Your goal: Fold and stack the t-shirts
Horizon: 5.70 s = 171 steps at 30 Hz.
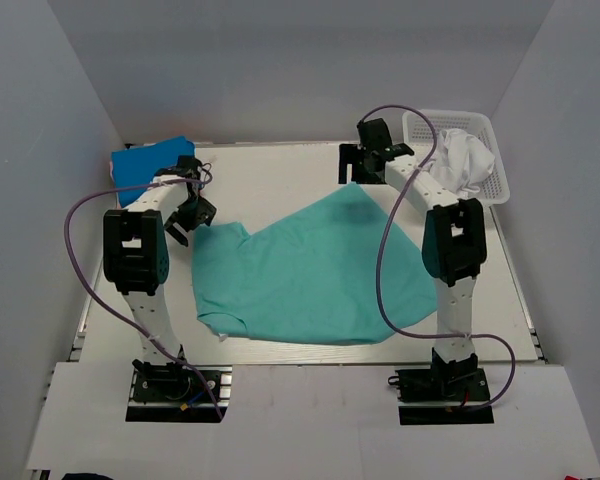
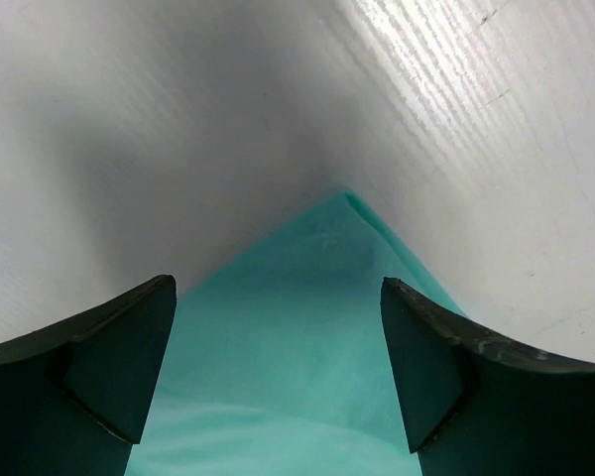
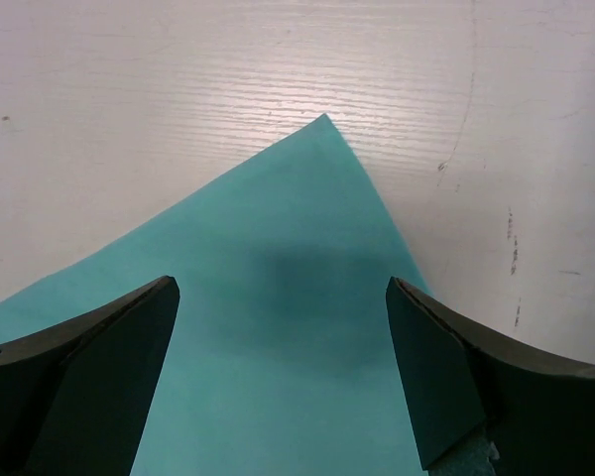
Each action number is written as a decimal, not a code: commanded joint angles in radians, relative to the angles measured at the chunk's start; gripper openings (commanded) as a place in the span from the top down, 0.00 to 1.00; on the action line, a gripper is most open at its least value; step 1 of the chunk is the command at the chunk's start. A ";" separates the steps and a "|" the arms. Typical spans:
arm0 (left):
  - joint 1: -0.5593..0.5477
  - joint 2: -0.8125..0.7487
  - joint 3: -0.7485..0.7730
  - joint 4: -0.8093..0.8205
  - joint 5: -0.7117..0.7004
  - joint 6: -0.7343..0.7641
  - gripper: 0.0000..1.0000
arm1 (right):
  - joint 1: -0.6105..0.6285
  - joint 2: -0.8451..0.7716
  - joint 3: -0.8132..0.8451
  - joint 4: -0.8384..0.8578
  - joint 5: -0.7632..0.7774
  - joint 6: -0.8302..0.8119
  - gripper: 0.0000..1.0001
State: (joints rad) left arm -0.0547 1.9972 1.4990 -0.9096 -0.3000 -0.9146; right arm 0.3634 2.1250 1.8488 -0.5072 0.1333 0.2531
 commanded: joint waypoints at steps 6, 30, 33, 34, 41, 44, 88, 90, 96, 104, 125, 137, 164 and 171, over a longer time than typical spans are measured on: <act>0.006 0.024 -0.071 0.149 0.033 0.062 0.16 | -0.041 0.114 0.174 -0.022 -0.052 -0.061 0.09; -0.013 0.005 -0.103 0.259 0.160 0.247 1.00 | -0.009 0.401 0.302 -0.111 0.012 -0.163 0.88; -0.013 -0.038 -0.103 0.282 0.160 0.287 1.00 | -0.004 0.382 0.306 -0.108 0.018 -0.179 1.00; -0.013 -0.047 -0.085 0.282 0.160 0.299 1.00 | -0.003 0.375 0.312 -0.109 0.019 -0.179 1.00; -0.022 -0.231 0.059 0.339 0.134 0.376 1.00 | -0.012 0.028 0.213 0.092 0.106 -0.207 1.00; -0.022 -0.328 0.079 0.379 0.154 0.399 1.00 | -0.014 -0.175 0.132 0.159 0.132 -0.224 1.00; -0.004 -0.703 0.074 0.537 0.461 0.624 1.00 | -0.017 -1.093 -0.578 0.317 0.144 -0.137 1.00; -0.004 -0.654 0.027 0.566 0.452 0.640 1.00 | -0.021 -1.024 -0.664 0.373 0.147 -0.094 1.00; -0.013 -0.448 -0.108 0.711 0.438 0.691 1.00 | -0.034 -0.742 -0.699 0.392 0.118 -0.074 1.00; -0.013 -0.109 -0.008 0.742 0.478 0.680 1.00 | -0.053 -0.298 -0.472 0.349 0.097 -0.129 1.00; -0.022 -0.254 -0.262 0.851 0.382 0.701 1.00 | -0.058 -0.292 -0.440 0.371 0.103 -0.132 1.00; -0.040 -0.715 -0.770 0.878 0.361 0.468 1.00 | -0.055 -0.555 -0.783 0.395 0.037 -0.101 1.00; -0.059 -1.045 -0.675 0.168 0.380 0.095 0.00 | -0.011 -1.016 -1.001 0.079 -0.194 -0.070 0.10; -0.034 -0.681 -0.430 0.275 0.309 0.172 0.00 | 0.214 -0.708 -0.794 0.269 -0.438 -0.230 0.10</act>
State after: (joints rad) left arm -0.1070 1.2301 0.9817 -0.6865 0.0559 -0.7849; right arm 0.4770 1.3079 0.9730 -0.3313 -0.1661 0.1429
